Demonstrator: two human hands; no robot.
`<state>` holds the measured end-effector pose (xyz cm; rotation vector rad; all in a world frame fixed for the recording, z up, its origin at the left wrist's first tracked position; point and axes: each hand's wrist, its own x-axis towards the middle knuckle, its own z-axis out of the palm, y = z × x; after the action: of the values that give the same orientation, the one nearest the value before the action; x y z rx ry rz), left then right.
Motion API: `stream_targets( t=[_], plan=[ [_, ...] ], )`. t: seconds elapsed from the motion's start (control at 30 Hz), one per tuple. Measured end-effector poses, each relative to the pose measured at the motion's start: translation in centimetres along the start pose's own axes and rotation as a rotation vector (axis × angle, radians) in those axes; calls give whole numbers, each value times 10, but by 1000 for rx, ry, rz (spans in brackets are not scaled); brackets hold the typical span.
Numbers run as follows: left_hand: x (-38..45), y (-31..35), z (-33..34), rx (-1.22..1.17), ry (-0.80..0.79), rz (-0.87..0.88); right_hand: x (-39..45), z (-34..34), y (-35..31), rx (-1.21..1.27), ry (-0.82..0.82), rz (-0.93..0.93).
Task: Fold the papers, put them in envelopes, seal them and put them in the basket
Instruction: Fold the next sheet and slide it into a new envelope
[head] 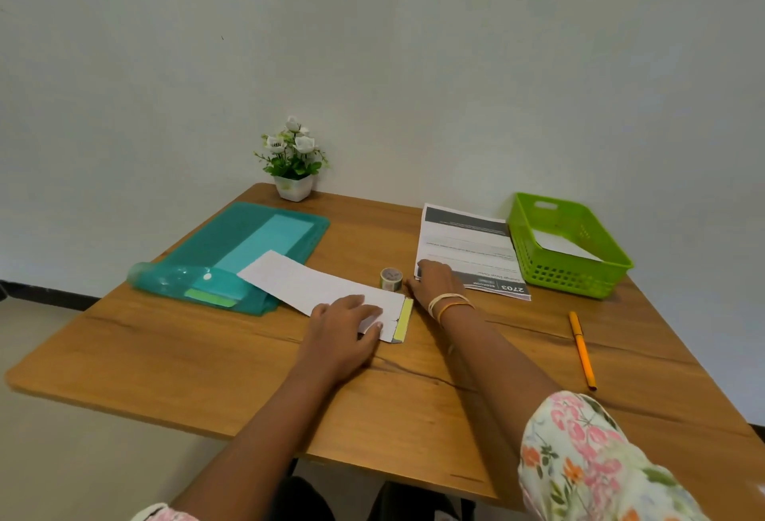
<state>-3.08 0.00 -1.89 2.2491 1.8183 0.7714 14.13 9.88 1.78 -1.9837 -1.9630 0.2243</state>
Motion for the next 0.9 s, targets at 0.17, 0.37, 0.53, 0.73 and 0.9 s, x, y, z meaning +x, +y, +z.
stream_targets(
  t=[0.17, 0.37, 0.53, 0.73, 0.9],
  plan=[
    [0, 1, 1, 8, 8, -26, 5, 10, 4, -43, 162, -1],
    [-1, 3, -1, 31, -15, -39, -12, 3, 9, 387, 395, 146],
    [-3, 5, -4, -11, 8, -7, -41, -13, 10, 598, 480, 165],
    [-13, 12, -13, -81, 58, 61, -84, -19, 30, 754, 536, 250],
    [-19, 15, -18, -282, 111, 68, -113, -25, 43, 965, 556, 323]
  ],
)
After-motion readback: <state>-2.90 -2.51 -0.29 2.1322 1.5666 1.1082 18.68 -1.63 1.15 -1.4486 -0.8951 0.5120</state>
